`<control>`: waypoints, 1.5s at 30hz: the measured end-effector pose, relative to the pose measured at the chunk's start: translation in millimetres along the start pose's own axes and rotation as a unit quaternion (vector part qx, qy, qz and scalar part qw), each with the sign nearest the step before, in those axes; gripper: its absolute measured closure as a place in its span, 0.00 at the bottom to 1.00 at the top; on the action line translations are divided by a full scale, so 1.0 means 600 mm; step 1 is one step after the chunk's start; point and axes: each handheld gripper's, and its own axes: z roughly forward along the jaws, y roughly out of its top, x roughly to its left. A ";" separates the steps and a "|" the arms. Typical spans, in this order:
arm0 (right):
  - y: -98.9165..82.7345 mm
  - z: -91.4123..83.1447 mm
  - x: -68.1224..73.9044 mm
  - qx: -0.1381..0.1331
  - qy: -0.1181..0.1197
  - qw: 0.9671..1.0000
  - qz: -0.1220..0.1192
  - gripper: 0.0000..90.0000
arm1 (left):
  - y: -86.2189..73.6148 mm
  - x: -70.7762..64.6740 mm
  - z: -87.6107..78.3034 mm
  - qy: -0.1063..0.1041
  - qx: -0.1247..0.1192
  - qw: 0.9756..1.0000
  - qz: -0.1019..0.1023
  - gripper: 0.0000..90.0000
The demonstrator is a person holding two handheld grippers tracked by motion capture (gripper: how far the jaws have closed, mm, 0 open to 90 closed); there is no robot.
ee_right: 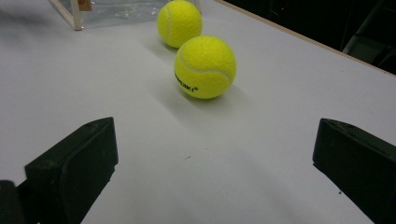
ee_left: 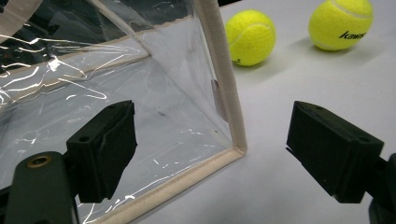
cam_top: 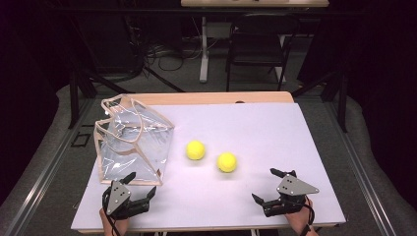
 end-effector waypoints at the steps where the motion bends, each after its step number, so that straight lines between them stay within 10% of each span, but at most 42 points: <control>1: 0.000 0.000 0.000 0.000 0.000 1.000 0.000 0.00 | 0.000 0.000 0.000 -0.001 0.000 1.000 0.000 0.18; 45: 0.047 0.033 -0.018 0.064 0.023 0.998 0.013 0.00 | 0.003 -0.002 0.003 -0.014 -0.002 1.000 -0.001 0.18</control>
